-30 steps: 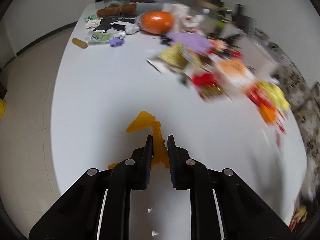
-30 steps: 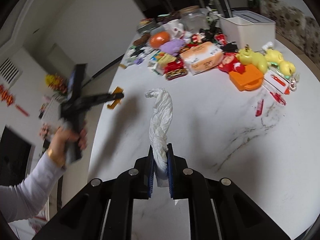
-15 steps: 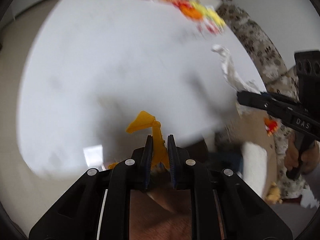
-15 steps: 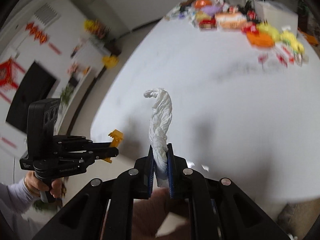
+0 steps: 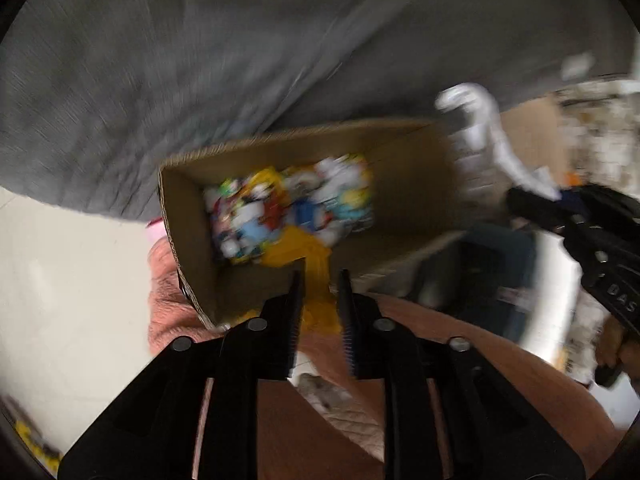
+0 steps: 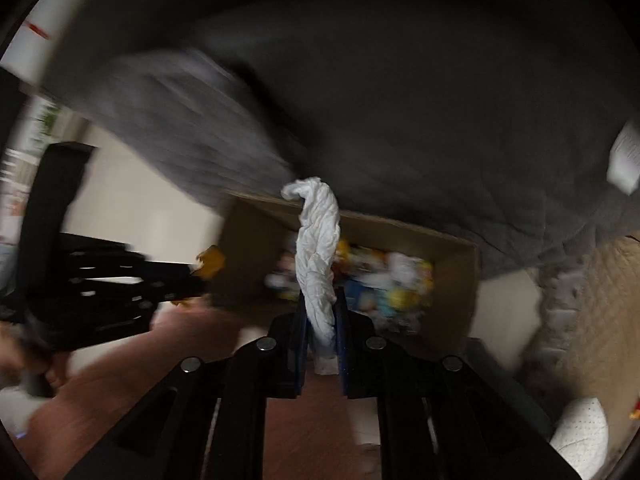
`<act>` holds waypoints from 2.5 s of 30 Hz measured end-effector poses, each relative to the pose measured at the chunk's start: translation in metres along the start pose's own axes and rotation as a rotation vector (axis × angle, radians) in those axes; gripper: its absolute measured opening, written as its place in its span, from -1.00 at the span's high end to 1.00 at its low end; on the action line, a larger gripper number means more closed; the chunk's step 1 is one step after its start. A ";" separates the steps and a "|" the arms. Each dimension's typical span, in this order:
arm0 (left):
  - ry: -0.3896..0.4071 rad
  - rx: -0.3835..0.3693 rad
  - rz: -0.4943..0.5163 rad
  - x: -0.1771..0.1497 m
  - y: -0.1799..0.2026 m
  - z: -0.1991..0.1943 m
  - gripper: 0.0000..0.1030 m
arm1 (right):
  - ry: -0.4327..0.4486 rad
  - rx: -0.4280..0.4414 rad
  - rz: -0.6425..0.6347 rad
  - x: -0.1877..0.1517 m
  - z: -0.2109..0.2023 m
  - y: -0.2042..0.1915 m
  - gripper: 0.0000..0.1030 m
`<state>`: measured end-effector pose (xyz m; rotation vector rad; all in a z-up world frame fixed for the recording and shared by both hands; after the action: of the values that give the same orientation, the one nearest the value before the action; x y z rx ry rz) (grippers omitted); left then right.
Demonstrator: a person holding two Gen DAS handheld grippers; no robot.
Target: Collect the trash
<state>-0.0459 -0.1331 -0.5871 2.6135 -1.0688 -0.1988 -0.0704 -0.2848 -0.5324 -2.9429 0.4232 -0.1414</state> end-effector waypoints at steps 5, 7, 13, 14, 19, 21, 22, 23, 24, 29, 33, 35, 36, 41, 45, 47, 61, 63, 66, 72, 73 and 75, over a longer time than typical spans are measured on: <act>-0.275 -0.053 -0.162 -0.006 -0.026 0.083 -0.23 | -0.126 -0.206 0.091 -0.005 0.083 0.038 -0.47; -0.300 -0.069 -0.196 -0.011 -0.030 0.081 -0.30 | -0.130 -0.211 0.136 -0.008 0.080 0.048 -0.51; -0.208 0.004 -0.073 -0.011 -0.004 0.010 -0.48 | -0.097 -0.139 0.140 -0.004 0.021 0.036 -0.70; -0.175 0.005 -0.057 -0.012 0.002 -0.011 -0.48 | -0.085 -0.118 0.140 -0.003 0.006 0.032 -0.72; -0.014 0.066 0.031 -0.011 0.037 -0.126 -0.48 | 0.082 0.039 0.142 0.023 -0.117 -0.004 -0.74; 0.096 0.098 0.049 -0.006 0.050 -0.185 -0.48 | 0.198 0.102 0.128 0.040 -0.179 -0.021 -0.88; 0.150 0.117 0.055 -0.003 0.055 -0.209 -0.48 | 0.266 0.112 0.116 0.050 -0.209 -0.029 -0.89; 0.219 0.152 0.062 0.004 0.059 -0.243 -0.48 | 0.355 0.117 0.096 0.062 -0.246 -0.040 -0.89; 0.276 0.185 0.066 0.011 0.061 -0.271 -0.48 | 0.410 0.115 0.081 0.070 -0.267 -0.048 -0.89; 0.580 0.354 0.044 0.050 0.060 -0.404 -0.48 | 0.744 0.011 0.035 0.111 -0.388 -0.088 -0.89; 0.753 0.479 0.008 0.072 0.052 -0.489 -0.73 | 0.920 0.032 0.068 0.129 -0.463 -0.112 -0.89; 0.802 0.506 -0.007 0.081 0.047 -0.522 -0.73 | 0.976 0.030 0.082 0.136 -0.484 -0.119 -0.89; 0.818 0.507 -0.012 0.084 0.044 -0.532 -0.73 | 1.006 0.021 0.086 0.140 -0.493 -0.122 -0.89; 0.899 0.507 -0.037 0.095 0.033 -0.575 -0.73 | 1.052 0.027 0.128 0.163 -0.512 -0.134 -0.89; 0.935 0.549 -0.035 0.097 0.022 -0.588 -0.73 | 1.065 0.042 0.155 0.169 -0.519 -0.143 -0.89; 0.947 0.544 -0.037 0.099 0.017 -0.593 -0.73 | 1.066 0.044 0.156 0.172 -0.520 -0.147 -0.89; 0.955 0.562 -0.049 0.100 0.006 -0.603 -0.73 | 1.060 0.016 0.139 0.183 -0.518 -0.164 -0.89; 0.955 0.572 -0.045 0.101 0.007 -0.603 -0.73 | 1.052 0.013 0.142 0.183 -0.517 -0.164 -0.89; 0.950 0.576 -0.039 0.101 0.009 -0.601 -0.73 | 1.043 0.013 0.146 0.184 -0.514 -0.161 -0.89; 0.941 0.583 -0.042 0.099 0.008 -0.601 -0.73 | 1.048 0.010 0.144 0.184 -0.513 -0.161 -0.89; 0.940 0.584 -0.044 0.099 0.007 -0.601 -0.73 | 1.048 0.012 0.145 0.183 -0.513 -0.160 -0.89; 0.941 0.586 -0.044 0.098 0.007 -0.601 -0.73 | 1.047 0.015 0.145 0.183 -0.512 -0.160 -0.89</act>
<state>0.1646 -0.0680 -0.0193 2.6217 -0.7593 1.3725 0.0881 -0.2620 0.0116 -2.5485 0.7212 -1.6493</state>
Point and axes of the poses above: each gripper's, at about its wrist camera, not at the fingertips, and z roughly the way its jaws point, y to its right, x to its top, the point moved 5 cm from there along z, roughly the way its jaws point, and after that the axes turned 15 degrees about z, right-handed, at the moved point
